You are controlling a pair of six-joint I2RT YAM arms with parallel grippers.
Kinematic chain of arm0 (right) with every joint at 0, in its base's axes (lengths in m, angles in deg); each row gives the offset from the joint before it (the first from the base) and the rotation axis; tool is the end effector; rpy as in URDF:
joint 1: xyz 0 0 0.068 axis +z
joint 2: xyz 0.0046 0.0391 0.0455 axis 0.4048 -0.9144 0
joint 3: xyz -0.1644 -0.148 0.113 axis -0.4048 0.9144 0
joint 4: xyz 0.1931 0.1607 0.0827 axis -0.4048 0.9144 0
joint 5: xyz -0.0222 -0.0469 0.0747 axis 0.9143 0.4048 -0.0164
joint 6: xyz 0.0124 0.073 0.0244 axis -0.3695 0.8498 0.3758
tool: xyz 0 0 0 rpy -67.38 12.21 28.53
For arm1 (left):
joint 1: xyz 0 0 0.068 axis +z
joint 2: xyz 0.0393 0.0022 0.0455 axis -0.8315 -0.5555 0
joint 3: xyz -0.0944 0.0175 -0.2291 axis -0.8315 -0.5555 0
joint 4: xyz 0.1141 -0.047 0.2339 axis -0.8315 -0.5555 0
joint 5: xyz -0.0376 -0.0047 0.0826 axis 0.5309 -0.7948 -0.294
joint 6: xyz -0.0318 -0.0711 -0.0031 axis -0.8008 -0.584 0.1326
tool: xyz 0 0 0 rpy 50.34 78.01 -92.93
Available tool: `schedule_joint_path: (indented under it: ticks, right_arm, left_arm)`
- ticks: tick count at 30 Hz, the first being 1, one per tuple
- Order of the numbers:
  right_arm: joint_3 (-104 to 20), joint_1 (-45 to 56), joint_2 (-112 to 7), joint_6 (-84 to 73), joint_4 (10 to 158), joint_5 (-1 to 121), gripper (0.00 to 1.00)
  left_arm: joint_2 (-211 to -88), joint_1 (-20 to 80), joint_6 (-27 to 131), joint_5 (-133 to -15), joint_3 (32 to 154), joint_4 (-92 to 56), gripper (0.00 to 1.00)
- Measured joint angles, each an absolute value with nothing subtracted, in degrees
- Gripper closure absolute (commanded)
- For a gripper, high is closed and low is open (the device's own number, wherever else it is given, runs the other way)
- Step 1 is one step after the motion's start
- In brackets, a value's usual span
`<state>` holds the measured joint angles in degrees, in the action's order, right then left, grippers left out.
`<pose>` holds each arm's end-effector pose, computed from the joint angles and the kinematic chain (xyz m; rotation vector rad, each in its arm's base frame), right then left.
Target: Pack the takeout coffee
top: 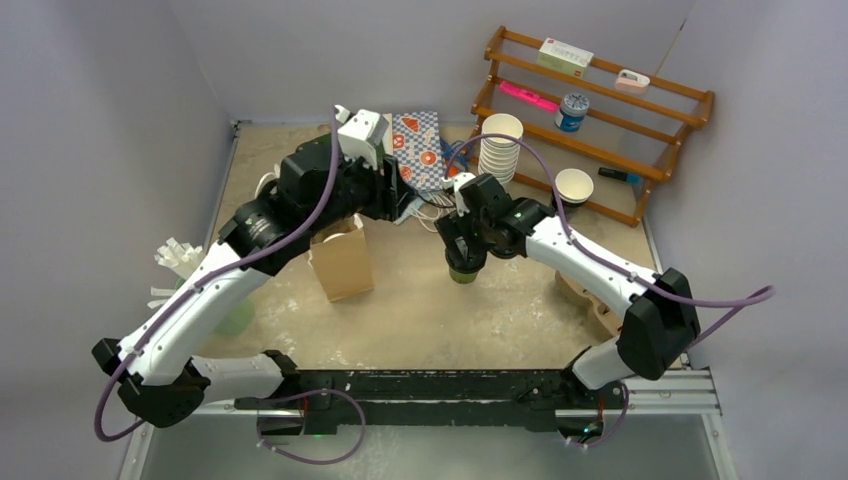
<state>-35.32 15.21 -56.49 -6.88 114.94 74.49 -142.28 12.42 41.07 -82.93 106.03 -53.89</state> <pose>0.2757 0.2141 0.2384 -0.6447 2.3090 0.2287 0.2085 -0.1987 0.4221 0.3510 1.9150 -0.7705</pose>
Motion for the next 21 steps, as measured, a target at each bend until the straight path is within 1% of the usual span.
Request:
schedule_joint_path:
  ticks: [5,13,16,21]
  right_arm:
    - [-36.5,15.2,-57.6,-6.9,115.7,73.9,0.02]
    - [-37.8,15.2,-60.3,-7.1,117.4,72.3,0.02]
    - [-38.2,15.2,-60.6,-7.3,117.7,72.3,0.06]
    - [-38.7,15.3,-61.3,-7.3,118.5,72.3,0.11]
  left_arm:
    - [-141.2,13.7,44.9,-91.4,109.6,-61.2,0.45]
    - [-138.8,18.8,47.7,-97.5,110.0,-67.6,0.43]
    - [-138.1,19.0,48.3,-99.3,110.8,-69.2,0.42]
    - [-136.7,19.0,49.3,-103.1,111.4,-70.7,0.42]
